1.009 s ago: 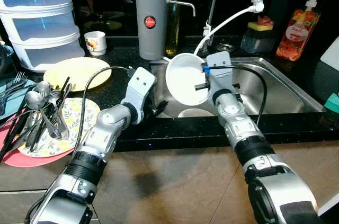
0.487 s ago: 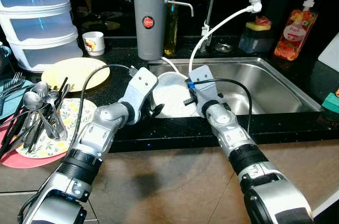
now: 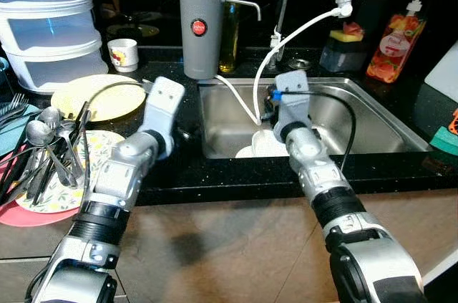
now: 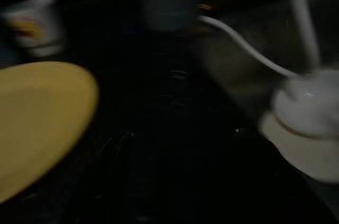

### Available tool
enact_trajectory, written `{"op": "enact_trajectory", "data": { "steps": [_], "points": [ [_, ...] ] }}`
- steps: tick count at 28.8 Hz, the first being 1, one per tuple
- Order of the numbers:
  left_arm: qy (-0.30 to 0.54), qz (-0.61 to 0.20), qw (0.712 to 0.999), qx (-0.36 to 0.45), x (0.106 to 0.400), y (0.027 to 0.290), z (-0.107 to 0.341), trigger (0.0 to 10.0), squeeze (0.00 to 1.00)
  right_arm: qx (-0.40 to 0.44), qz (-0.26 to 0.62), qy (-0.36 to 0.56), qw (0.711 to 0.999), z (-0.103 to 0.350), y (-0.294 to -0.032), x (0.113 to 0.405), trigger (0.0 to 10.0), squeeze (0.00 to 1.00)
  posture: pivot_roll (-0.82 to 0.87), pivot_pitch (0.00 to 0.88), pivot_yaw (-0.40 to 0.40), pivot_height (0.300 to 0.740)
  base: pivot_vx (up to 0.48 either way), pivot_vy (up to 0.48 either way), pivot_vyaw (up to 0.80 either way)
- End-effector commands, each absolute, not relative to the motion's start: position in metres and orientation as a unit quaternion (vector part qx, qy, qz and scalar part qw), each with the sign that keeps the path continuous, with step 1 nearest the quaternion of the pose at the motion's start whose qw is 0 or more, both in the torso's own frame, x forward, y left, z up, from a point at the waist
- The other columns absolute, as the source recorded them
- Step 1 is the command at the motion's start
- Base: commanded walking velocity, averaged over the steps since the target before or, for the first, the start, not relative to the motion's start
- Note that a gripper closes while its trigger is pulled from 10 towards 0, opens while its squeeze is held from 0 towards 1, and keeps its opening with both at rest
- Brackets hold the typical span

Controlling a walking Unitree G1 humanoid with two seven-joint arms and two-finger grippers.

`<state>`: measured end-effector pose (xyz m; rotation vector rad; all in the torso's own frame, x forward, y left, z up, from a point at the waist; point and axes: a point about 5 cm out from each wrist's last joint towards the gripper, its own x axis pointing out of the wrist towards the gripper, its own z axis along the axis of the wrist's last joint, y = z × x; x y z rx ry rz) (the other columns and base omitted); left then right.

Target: Kitchen organization

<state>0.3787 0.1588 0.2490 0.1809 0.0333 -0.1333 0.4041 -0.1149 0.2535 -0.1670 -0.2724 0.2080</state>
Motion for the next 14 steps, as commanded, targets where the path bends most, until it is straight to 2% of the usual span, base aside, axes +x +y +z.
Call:
{"op": "enact_trajectory", "data": {
  "steps": [1, 7, 14],
  "points": [
    [0.018, -0.002, 0.996, 0.083, 0.378, 0.177, 0.255, 10.0, 0.00, -0.060, 0.161, -0.134, 0.976, 0.259, -0.097, 0.400, 10.0, 0.00, 0.05, 0.037, -0.056, 0.740, 0.000, 0.000, 0.00],
    [0.023, 0.025, 0.997, 0.066, 0.369, 0.189, 0.256, 10.0, 0.00, -0.023, 0.237, -0.120, 0.964, 0.255, -0.078, 0.392, 10.0, 0.00, 0.05, 0.040, -0.052, 0.740, 0.000, 0.000, 0.00],
    [-0.042, 0.095, 0.991, 0.081, 0.347, 0.217, 0.283, 10.0, 0.00, 0.002, 0.287, -0.103, 0.952, 0.249, -0.067, 0.383, 10.0, 0.00, 0.05, 0.040, -0.056, 0.740, 0.000, 0.000, 0.00]
  ]
}}
